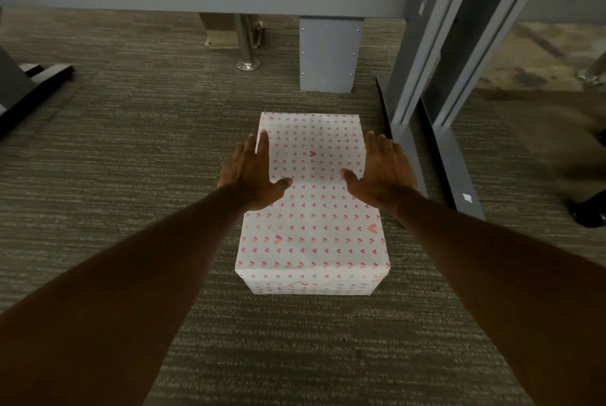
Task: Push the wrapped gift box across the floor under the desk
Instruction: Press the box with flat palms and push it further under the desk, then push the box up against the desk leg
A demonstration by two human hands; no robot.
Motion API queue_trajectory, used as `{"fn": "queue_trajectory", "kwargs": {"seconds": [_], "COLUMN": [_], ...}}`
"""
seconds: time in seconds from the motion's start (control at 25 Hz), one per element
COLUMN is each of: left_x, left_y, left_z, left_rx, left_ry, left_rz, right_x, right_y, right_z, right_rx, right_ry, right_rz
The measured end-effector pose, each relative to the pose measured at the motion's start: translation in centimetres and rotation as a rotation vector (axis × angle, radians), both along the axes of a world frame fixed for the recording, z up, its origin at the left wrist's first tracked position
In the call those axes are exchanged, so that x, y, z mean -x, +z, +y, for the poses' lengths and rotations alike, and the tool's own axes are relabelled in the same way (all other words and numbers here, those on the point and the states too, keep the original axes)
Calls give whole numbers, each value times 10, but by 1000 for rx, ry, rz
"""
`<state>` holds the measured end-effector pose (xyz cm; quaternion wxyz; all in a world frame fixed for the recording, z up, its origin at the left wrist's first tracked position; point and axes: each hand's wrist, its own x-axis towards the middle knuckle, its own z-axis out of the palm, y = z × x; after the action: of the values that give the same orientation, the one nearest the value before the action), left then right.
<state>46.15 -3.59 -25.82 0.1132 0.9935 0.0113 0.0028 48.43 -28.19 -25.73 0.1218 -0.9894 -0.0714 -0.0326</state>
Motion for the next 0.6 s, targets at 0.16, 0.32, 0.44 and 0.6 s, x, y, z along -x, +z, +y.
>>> {"fn": "queue_trajectory", "kwargs": {"seconds": [0.16,0.32,0.44,0.6], "left_x": [8,8,3,-5], "left_y": [-13,-22,-30,-33], "left_z": [8,16,22,18], "left_rx": [171,374,491,602], "left_ry": [81,315,387,504], "left_rz": [54,215,281,289], "right_x": [-2,-4,-7,-15], "right_y": [-12,-28,-38,-44], "right_z": [-6,-15,-20,-21], "right_rx": [-248,-419,-527,-627], "right_ry": [-137,-250,-307,-347], "right_rz": [161,330,384,429]}}
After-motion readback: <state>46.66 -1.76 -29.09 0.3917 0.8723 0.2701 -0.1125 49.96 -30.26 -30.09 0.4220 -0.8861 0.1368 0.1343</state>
